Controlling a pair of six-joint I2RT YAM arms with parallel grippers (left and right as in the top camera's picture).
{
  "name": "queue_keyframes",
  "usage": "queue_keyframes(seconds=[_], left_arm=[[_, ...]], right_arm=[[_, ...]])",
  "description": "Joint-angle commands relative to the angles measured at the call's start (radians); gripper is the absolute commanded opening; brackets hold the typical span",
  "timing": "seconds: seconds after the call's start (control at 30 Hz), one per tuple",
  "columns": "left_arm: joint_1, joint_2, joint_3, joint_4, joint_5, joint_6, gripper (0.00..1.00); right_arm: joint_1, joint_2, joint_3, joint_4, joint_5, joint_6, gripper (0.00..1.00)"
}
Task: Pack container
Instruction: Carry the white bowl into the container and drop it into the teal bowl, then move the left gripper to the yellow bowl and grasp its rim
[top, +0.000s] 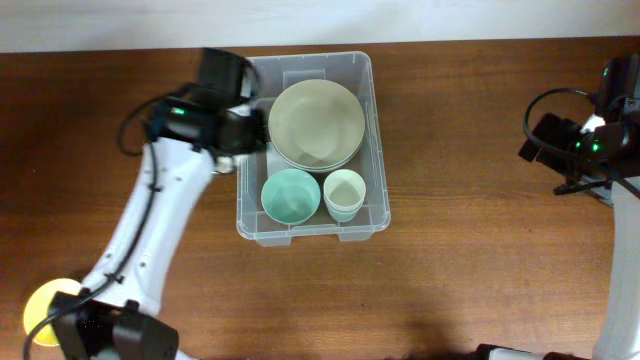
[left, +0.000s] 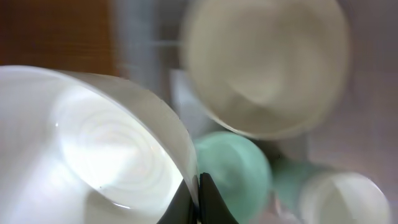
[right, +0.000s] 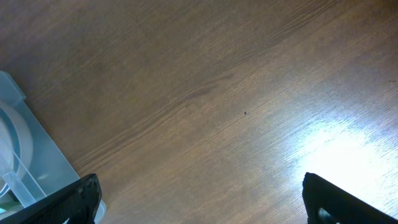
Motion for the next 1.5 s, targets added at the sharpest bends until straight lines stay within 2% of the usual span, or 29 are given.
queue_keyframes(seconds=[0.0,0.27,0.47,0.5,0.53,0.57,0.6,0.63,0.73,0.93,1.13,1.2,1.27,1.33,1.4,1.47], left_arm=[[-0.095,0.029,0.001,-0.005,-0.019,0.000,0.01],[-0.216,0.126,0.001,-0.072,-0.007,-0.068,0.01],[-0.241,0.202,0.001,-0.109,0.092,-0.067,0.02],[-0.243,0.207,0.000,-0.113,0.092,-0.067,0.05],[-0.244,0.209,0.000,-0.115,0.091,-0.066,0.18],[-0.244,0.210,0.000,-0.115,0.090,-0.066,0.37],[-0.243,0.210,0.000,-0.115,0.087,-0.066,0.45],[-0.240,0.209,0.001,-0.116,0.077,-0.066,0.49],[-0.219,0.195,0.022,-0.138,0.061,-0.067,0.48],[-0.079,0.000,0.073,-0.169,-0.109,-0.112,0.49],[0.165,-0.201,0.069,-0.249,-0.181,-0.229,0.52],[0.265,-0.246,0.056,-0.291,-0.200,-0.298,0.62],[0.371,-0.278,0.023,-0.321,-0.220,-0.369,0.82],[0.472,-0.299,-0.027,-0.325,-0.220,-0.401,0.94],[0.576,-0.312,-0.098,-0.319,-0.217,-0.435,0.99],[0.678,-0.314,-0.178,-0.293,-0.201,-0.435,0.99]], right_arm=[[-0.006,0.001,-0.006,0.004,-0.005,-0.009,0.99],[-0.006,0.001,-0.006,0.003,-0.005,-0.009,0.99],[-0.006,0.001,-0.006,0.003,-0.005,-0.009,0.99],[-0.006,0.001,-0.006,0.003,-0.005,-0.009,0.99],[-0.006,0.001,-0.006,0.003,-0.005,-0.009,0.99],[-0.006,0.001,-0.006,0.003,-0.005,-0.009,0.99],[-0.006,0.001,-0.006,0.003,-0.005,-0.009,0.99],[-0.006,0.001,-0.006,0.003,-0.005,-0.009,0.99],[-0.006,0.001,-0.006,0.003,-0.005,-0.009,0.99],[-0.006,0.001,-0.006,0.003,-0.005,-0.010,0.99],[-0.006,0.001,-0.006,0.004,-0.005,-0.009,0.99],[-0.006,0.001,-0.006,0.004,-0.005,-0.009,0.99],[-0.006,0.001,-0.006,0.004,-0.005,-0.009,0.99],[-0.006,0.001,-0.006,0.004,-0.005,-0.009,0.99],[-0.006,0.001,-0.006,0.003,-0.005,-0.009,0.99],[-0.006,0.001,-0.006,0.003,-0.006,-0.009,0.99]])
